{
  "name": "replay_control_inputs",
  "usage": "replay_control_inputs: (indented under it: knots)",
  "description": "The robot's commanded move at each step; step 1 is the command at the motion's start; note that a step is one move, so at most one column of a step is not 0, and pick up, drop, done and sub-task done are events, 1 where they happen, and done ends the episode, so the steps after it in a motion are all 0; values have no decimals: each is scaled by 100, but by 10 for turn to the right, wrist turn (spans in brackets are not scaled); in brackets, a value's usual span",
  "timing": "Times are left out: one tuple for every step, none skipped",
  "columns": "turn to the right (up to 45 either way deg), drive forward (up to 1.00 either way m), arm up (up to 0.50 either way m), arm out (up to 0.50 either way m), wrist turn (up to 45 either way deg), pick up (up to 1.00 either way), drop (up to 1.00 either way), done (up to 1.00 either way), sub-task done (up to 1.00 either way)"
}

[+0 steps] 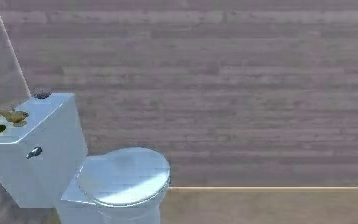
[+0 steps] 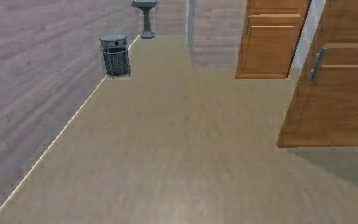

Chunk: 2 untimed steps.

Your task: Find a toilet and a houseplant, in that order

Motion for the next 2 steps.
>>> replay_control_inputs:
  knots:
    - [330, 0, 0, 0, 0, 0, 0, 0, 0]
    - [0, 20, 0, 0, 0, 0, 0, 0, 0]
